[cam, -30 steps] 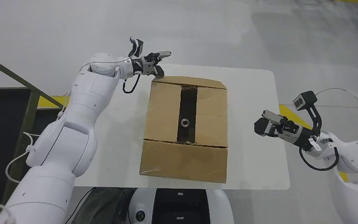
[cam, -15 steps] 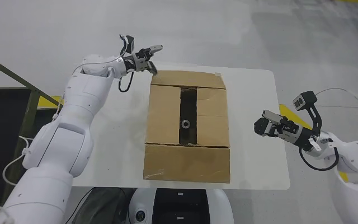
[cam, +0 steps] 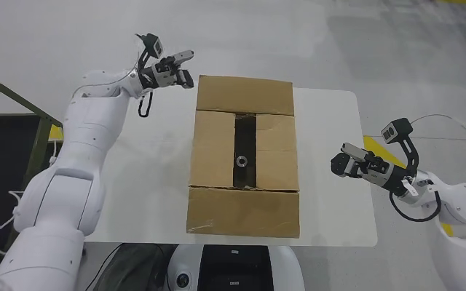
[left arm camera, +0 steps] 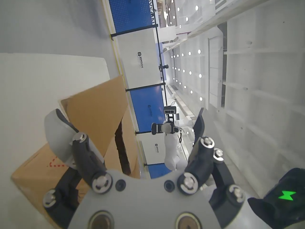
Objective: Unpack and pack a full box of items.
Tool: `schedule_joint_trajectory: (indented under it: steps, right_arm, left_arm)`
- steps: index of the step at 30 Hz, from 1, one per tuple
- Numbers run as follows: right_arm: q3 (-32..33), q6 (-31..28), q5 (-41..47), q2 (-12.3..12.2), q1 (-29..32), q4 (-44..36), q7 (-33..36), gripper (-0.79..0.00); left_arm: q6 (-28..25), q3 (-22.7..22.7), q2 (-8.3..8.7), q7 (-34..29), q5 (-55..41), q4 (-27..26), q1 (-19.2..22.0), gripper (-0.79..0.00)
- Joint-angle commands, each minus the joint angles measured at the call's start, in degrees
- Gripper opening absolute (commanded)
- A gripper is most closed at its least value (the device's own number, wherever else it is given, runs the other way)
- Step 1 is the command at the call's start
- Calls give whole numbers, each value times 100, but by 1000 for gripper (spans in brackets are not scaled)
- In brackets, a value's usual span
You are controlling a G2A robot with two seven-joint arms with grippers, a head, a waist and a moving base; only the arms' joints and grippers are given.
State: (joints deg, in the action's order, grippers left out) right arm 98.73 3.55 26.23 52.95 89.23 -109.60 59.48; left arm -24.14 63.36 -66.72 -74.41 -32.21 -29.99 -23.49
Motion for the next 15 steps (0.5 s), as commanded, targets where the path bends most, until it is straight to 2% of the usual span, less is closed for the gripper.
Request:
schedule_joint_trajectory:
  steps: [1, 6, 15]
  right_arm:
    - [0, 0, 0, 0, 0, 0, 0, 0]
    - [0, 0, 0, 0, 0, 0, 0, 0]
    - [0, 0, 0, 0, 0, 0, 0, 0]
  left_arm:
    - [144, 194, 126, -278, -62, -262, -191, 0]
    - [503, 678, 454, -723, 98, -1085, -703, 0]
    - [1050, 1881, 985, -788, 376, -2812, -2083, 0]
